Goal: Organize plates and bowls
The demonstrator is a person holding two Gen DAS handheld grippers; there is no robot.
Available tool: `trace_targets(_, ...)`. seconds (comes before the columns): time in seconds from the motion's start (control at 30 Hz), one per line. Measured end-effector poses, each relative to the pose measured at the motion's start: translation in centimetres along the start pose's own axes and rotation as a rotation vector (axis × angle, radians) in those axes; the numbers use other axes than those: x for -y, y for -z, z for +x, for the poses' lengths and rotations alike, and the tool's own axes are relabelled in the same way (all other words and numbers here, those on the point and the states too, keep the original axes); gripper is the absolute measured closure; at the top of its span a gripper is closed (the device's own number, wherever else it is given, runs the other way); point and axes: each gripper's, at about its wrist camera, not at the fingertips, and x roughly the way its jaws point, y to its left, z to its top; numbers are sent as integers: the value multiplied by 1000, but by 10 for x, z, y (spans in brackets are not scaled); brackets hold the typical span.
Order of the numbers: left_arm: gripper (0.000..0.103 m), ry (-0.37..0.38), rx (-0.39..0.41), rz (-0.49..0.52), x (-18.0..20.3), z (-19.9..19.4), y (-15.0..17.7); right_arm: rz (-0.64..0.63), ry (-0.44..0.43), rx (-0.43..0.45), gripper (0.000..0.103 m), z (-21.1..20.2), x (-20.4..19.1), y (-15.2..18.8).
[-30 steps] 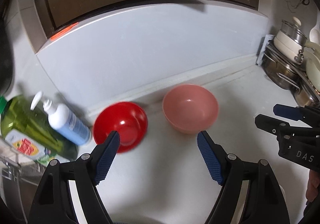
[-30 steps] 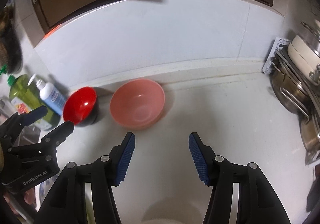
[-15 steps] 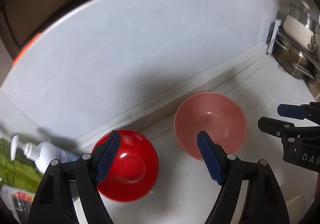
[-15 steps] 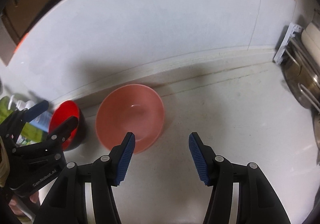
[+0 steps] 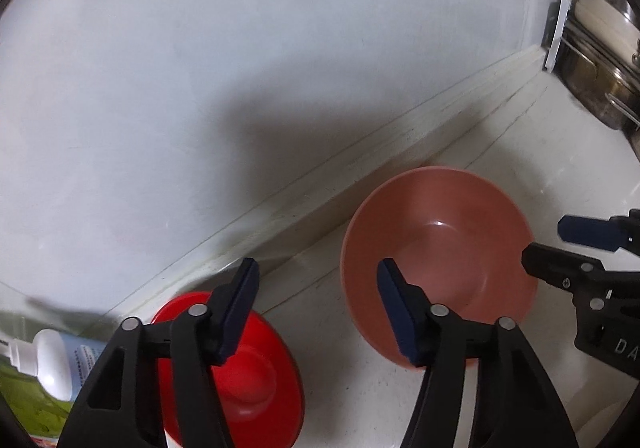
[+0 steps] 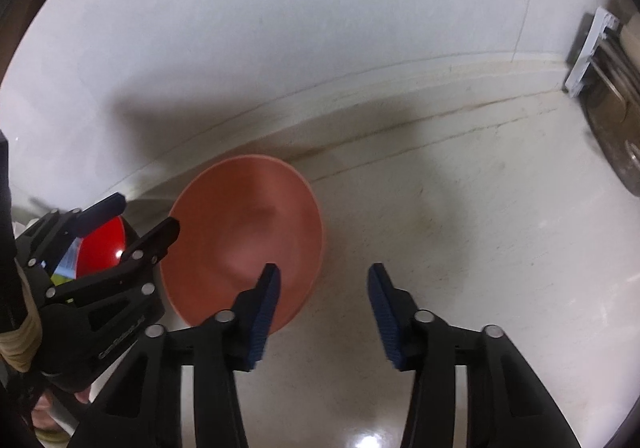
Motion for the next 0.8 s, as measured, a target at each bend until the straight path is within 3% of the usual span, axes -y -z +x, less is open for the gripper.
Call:
trace_targets(0.17, 56, 28, -32, 0, 7, 13, -1, 1, -7, -26, 70, 9, 2, -1)
trace_targets(0.43, 91, 92, -75, -9, 12, 27, -4, 18, -26, -43, 85, 15, 4, -3)
trace_targets(0.5, 94, 93, -75, -6, 13, 28, -5, 11, -24, -47, 90, 15, 3, -3)
trace_targets(0.8, 94, 100, -80, -27, 20, 18, -1, 28, -26, -53, 91, 6, 4, -1)
